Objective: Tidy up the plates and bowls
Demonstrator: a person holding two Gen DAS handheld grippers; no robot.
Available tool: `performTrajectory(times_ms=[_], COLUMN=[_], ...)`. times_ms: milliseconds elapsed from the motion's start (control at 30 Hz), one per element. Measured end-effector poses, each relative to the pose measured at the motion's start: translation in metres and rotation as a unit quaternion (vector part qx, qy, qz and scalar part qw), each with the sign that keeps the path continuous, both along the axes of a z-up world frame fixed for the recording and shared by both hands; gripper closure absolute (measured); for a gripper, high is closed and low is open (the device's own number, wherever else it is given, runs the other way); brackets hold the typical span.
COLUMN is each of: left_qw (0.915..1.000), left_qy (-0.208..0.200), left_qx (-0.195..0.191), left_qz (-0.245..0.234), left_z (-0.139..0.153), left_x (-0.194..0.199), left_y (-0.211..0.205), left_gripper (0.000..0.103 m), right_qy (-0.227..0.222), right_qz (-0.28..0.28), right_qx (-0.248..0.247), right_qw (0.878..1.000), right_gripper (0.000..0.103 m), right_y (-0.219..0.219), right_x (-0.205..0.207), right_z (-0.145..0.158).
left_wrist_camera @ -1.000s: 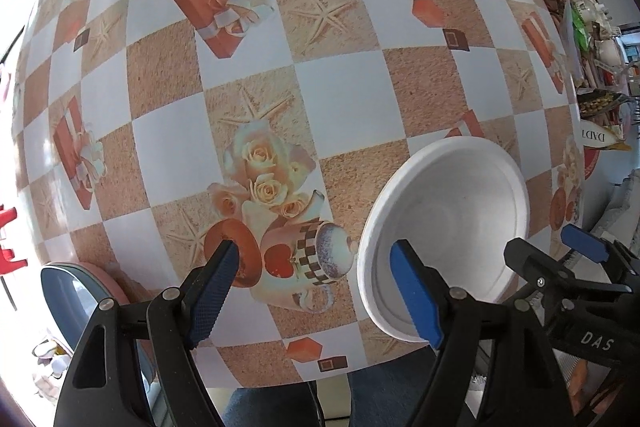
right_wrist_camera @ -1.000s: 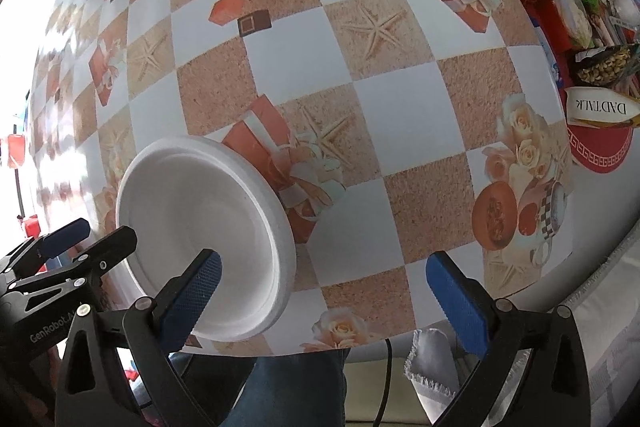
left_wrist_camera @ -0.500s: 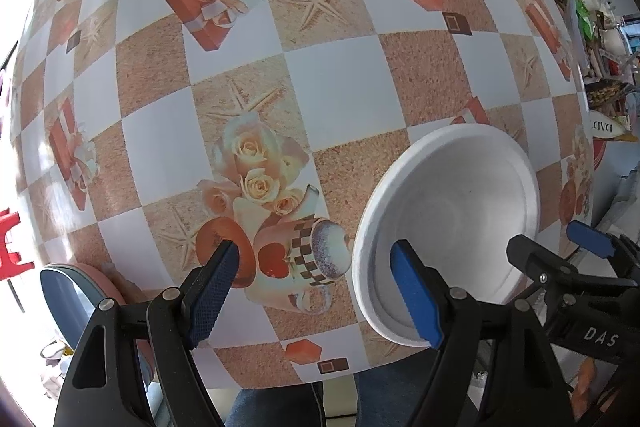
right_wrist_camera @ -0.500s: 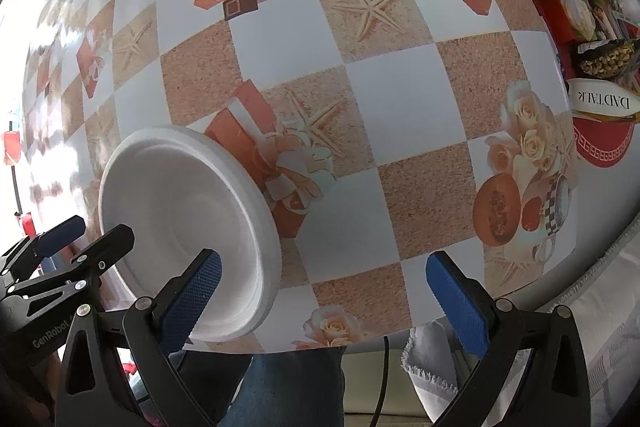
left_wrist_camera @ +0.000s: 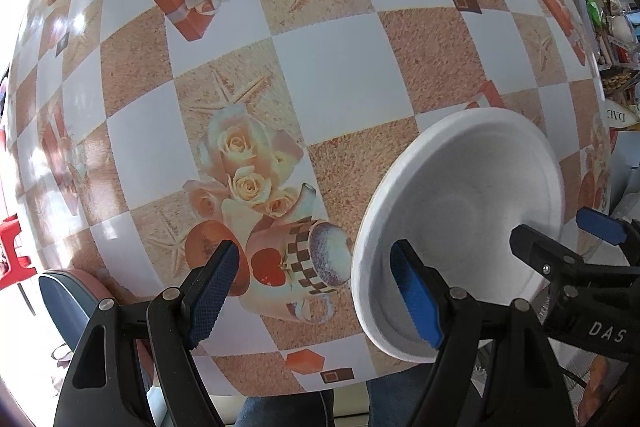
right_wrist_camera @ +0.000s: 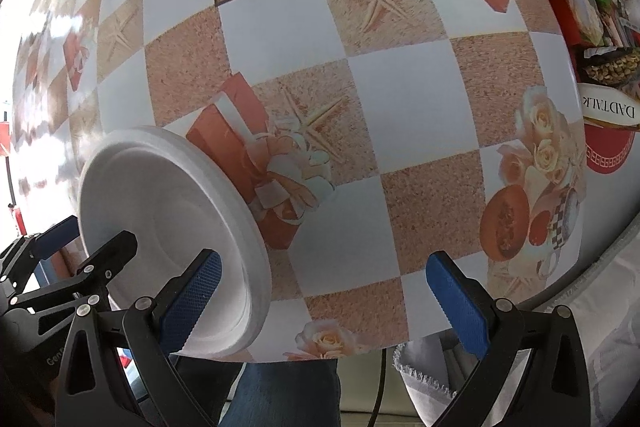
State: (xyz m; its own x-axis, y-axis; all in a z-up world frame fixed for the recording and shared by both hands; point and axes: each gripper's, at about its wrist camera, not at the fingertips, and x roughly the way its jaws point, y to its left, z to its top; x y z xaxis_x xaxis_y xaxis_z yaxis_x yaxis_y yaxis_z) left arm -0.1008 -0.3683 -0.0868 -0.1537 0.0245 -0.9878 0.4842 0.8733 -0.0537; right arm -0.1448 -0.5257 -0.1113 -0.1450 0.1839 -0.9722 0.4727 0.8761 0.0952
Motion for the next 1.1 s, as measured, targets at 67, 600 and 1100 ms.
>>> performTrajectory(times_ms=[67,600,1100], left_qw=[1.0000,0.9983,0.9980], left_qy=[0.001,0.024,0.036], left_qx=[0.003,-0.031,-0.043], left_qz=[-0.002,-0.044,-0.029], left_z=[-0.004,-0.019,-0.026], left_x=[-0.001,-0.011,-0.033], left_y=[-0.004,-0.036,-0.015], left_gripper=[0.022,0.038,0.066], right_qy=[0.003,-0.010,-0.007], right_qz=[0.002,0.023,0.057], right_qx=[0.000,0.042,0.070], right_qw=[1.000,0.999,0.996], right_gripper=[0.000,0.046,0.075], right_y=[0.001,0.020,0.086], right_x=[0.001,0.021,0.041], right_z=[-0.006,-0.031,-0.037])
